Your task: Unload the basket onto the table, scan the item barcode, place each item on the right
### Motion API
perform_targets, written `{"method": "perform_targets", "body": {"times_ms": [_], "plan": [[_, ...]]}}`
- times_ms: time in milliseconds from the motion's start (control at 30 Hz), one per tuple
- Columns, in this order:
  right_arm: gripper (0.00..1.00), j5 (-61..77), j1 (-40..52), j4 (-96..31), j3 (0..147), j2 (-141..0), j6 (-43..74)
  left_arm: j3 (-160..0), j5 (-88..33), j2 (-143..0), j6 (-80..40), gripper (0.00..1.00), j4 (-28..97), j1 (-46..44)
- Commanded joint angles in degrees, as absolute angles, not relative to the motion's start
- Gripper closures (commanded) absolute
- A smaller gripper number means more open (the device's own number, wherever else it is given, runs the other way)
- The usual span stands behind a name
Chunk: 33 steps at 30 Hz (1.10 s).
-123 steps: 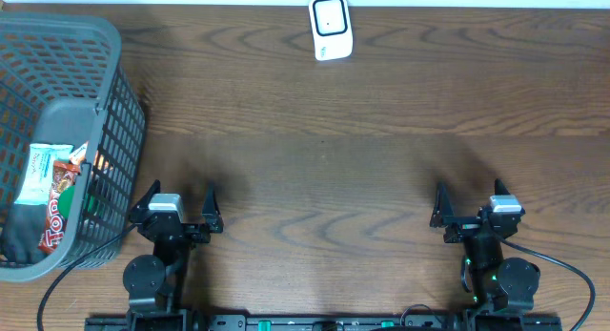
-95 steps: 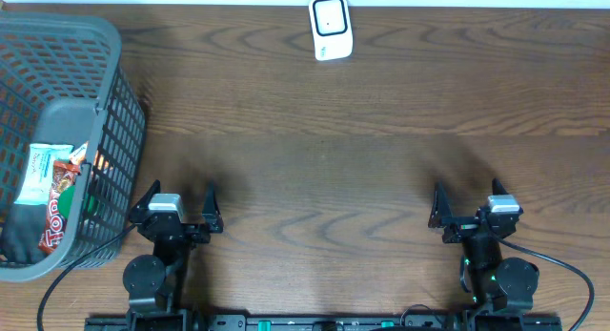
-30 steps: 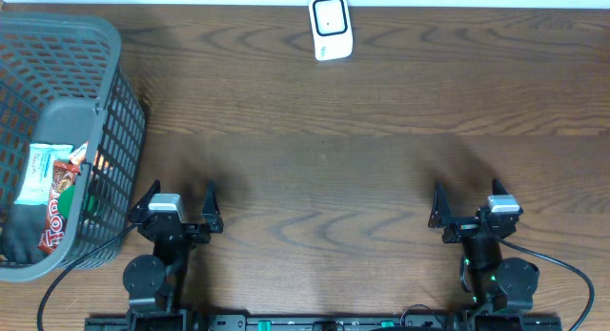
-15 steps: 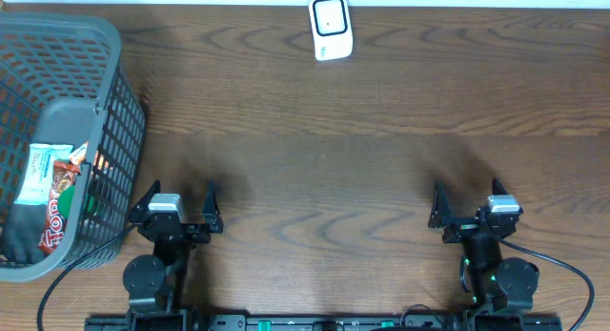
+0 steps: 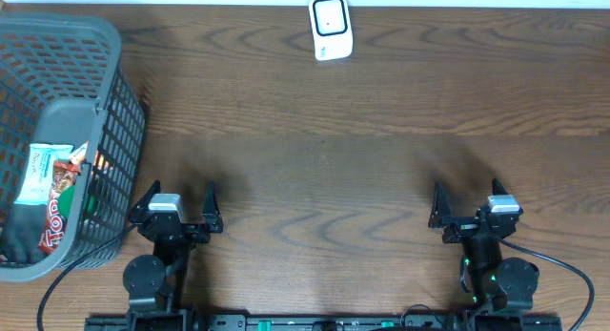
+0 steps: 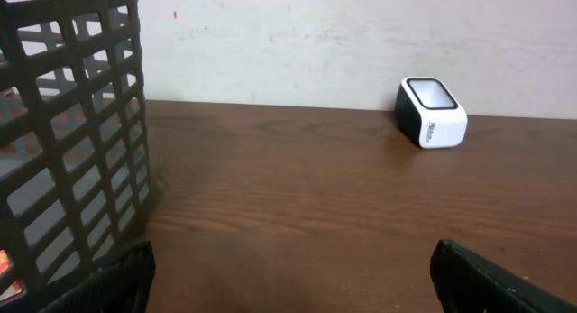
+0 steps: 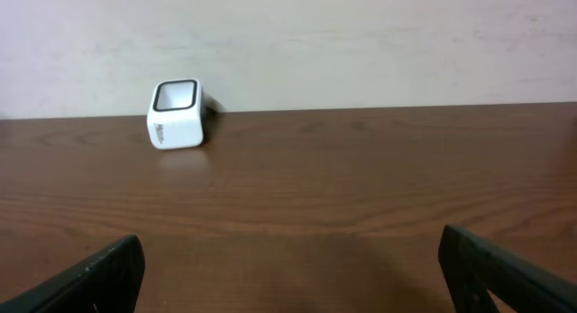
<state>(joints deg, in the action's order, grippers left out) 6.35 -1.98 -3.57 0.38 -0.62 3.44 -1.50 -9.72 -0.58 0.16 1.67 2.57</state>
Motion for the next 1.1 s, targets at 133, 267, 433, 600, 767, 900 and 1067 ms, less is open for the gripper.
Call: {"method": "perform_targets", "body": {"times_ms": [133,267,433,600,767,900,1067], "plan": [[0.01,6.1,-1.3,-3.7,0.3,-0.4,4.0,-0.2,-9.8,-0.3,-0.1,0.02,3.2,2.4],[0.01,6.1,-1.3,-3.8,0.3,-0.5,4.0,-0.2,-9.8,-0.4,-0.1,0.02,3.1,2.4],[0.01,6.1,-1.3,-3.8,0.3,-0.5,4.0,-0.2,-9.9,-0.6,-0.4,0.02,3.1,2.4],[0.01,6.1,-1.3,-3.8,0.3,-0.5,4.0,-0.3,-9.9,-0.6,-1.5,0.02,3.2,2.4],[0.01,6.1,-1.3,-3.8,0.3,-0.5,4.0,-3.6,-9.9,-1.5,-3.0,0.02,6.7,2.4],[0.01,6.1,-1.3,-3.8,0.3,-0.5,4.0,-8.4,-9.9,-5.3,-3.2,0.02,9.9,2.4],[0.01,6.1,-1.3,-3.8,0.3,-0.5,4.0,-18.3,-10.1,-15.8,-3.2,0.02,15.7,2.4]]}}
